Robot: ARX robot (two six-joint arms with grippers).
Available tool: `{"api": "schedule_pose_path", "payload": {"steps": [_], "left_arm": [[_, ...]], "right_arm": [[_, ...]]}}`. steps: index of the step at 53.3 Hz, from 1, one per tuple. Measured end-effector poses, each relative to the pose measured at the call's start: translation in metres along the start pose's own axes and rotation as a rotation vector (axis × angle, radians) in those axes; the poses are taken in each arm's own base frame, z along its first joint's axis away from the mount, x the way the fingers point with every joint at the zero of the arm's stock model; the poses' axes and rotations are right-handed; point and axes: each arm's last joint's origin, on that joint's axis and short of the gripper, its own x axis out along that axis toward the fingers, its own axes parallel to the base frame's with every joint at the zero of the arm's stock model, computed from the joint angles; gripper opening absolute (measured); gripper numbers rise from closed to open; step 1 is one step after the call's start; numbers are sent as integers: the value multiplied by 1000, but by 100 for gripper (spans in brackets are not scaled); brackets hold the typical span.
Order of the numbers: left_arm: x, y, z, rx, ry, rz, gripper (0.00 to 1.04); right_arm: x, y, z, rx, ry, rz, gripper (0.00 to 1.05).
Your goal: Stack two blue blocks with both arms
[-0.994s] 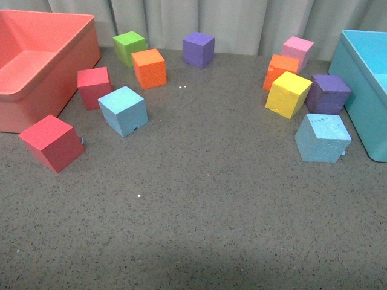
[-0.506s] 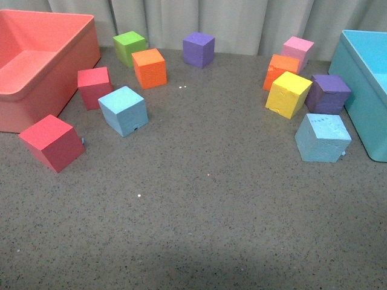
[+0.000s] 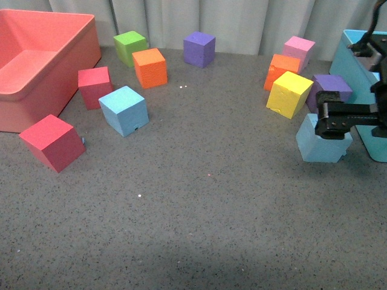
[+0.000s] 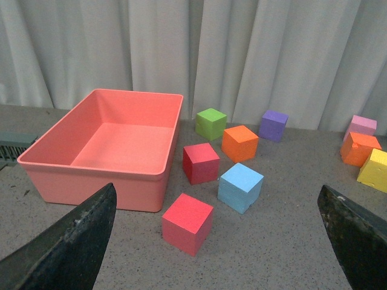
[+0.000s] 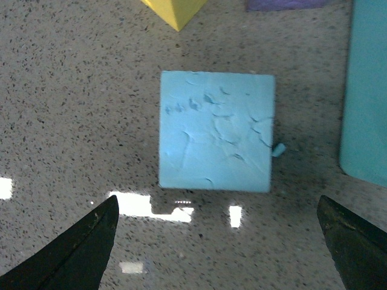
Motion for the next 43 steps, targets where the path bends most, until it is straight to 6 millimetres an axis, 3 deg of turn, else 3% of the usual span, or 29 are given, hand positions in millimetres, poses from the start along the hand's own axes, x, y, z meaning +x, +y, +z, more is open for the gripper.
{"api": "schedule_pose_path", "payload": {"steps": [25,32,37,43], "left_arm": [[0,0,0,0,0,0,98],[0,0,0,0,0,0,98],[0,0,0,0,0,0,98],[0,0,0,0,0,0,98]], "right_arm": [[51,15,20,10,102,-68,95],[58,15,20,13,132,-78,78],[60,14,20,21,151,-104,60],[60,14,20,31,152,-105,50]]}}
